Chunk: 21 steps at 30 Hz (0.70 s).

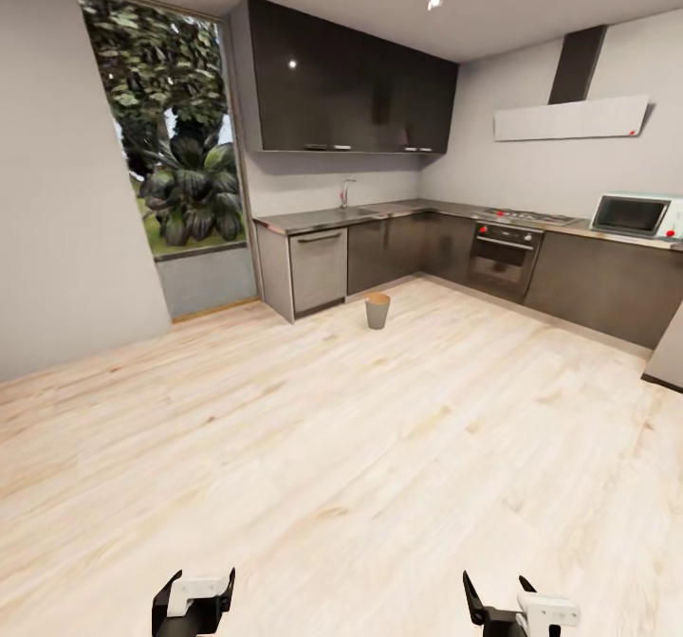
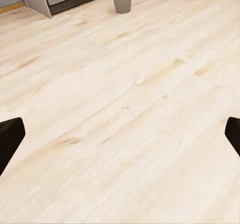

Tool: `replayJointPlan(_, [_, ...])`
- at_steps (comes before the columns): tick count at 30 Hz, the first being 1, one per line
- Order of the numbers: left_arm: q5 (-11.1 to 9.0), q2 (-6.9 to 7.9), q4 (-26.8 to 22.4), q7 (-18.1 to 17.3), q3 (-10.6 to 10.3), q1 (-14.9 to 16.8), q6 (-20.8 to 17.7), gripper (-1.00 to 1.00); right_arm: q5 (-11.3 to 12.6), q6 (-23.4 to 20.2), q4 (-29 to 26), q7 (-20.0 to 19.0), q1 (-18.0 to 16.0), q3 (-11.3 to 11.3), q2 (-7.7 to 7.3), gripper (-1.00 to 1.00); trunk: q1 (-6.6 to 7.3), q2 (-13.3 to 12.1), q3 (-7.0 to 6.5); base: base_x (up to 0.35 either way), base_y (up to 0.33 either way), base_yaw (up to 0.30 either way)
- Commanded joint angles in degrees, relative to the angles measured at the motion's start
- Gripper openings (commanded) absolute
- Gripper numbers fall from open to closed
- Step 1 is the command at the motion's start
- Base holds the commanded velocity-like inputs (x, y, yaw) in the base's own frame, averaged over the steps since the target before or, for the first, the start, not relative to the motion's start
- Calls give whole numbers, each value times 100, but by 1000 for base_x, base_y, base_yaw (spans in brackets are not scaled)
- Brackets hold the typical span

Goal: Put the three can of soda from the living room inside the tash can in the kitchen.

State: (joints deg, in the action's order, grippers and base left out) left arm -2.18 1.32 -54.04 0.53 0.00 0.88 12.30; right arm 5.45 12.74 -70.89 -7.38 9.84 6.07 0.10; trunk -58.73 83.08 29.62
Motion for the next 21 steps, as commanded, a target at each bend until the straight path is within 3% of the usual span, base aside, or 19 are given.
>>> replayJointPlan(1, [-1, 0, 1, 0, 0, 0, 0, 100, 0, 0, 2, 0, 0, 0, -1, 100, 0, 0, 0, 277, 0, 0])
replayJointPlan(21, [7, 0, 0, 0, 0, 1, 0, 100, 3, 0, 5, 0, 0, 0, -1, 100, 0, 0, 0, 275, 0, 0])
